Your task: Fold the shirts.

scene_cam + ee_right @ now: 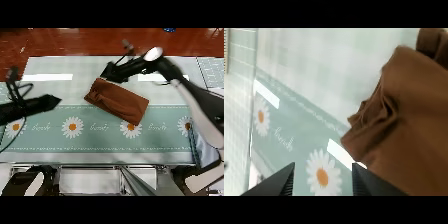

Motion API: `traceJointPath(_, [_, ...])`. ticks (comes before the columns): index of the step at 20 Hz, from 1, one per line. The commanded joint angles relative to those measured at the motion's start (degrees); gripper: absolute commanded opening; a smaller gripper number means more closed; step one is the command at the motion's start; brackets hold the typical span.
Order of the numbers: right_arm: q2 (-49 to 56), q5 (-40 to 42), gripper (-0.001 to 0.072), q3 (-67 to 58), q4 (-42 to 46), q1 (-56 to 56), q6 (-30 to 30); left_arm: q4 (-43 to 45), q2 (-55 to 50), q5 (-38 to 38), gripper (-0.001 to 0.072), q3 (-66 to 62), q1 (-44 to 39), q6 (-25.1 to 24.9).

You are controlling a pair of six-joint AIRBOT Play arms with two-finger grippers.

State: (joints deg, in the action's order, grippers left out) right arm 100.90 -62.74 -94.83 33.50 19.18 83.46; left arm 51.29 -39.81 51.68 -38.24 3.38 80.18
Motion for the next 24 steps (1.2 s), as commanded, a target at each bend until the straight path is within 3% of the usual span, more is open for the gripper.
traceJointPath(1, [-12.28,-16.22,0.0411,-0.20,10.45,-10.75,2.12,-0.28,0.13,-1.09,0.0020,-7.93,3.06,0.00])
traceJointPath(3, [-22.97,-20.92,0.0411,2.01,30.32,-15.37,4.46,-0.31,0.42,-1.07,0.0020,-11.06,3.85,0.02])
traceJointPath(5, [-34.77,-17.66,0.0411,11.58,50.29,-17.64,11.06,-0.31,0.61,-0.31,0.0020,-11.10,3.28,0.02])
traceJointPath(6, [-40.22,-14.01,0.0411,18.56,55.84,-18.62,15.65,-0.33,0.57,0.68,0.0020,-10.49,2.86,0.02])
traceJointPath(8, [-49.66,-3.69,0.0411,34.93,57.37,-20.57,22.88,-0.31,0.59,2.08,0.0020,-8.13,1.16,0.02])
traceJointPath(11, [-53.92,9.60,0.0412,54.05,45.88,-21.33,26.62,-0.33,0.59,2.14,0.0020,-3.89,-1.40,0.04])
traceJointPath(14, [-49.11,19.56,0.0412,64.15,26.34,-20.85,19.58,-0.33,0.46,2.12,0.0020,-0.61,-3.19,0.02])
traceJointPath(21, [-28.35,17.64,0.0411,61.35,-4.35,-20.37,-4.02,-0.33,-1.33,0.59,0.0020,1.11,-3.69,0.02])
traceJointPath(24, [-22.27,17.29,0.0411,58.16,-6.93,-16.20,-5.97,-0.33,-1.99,0.35,0.0020,1.09,-3.69,0.02])
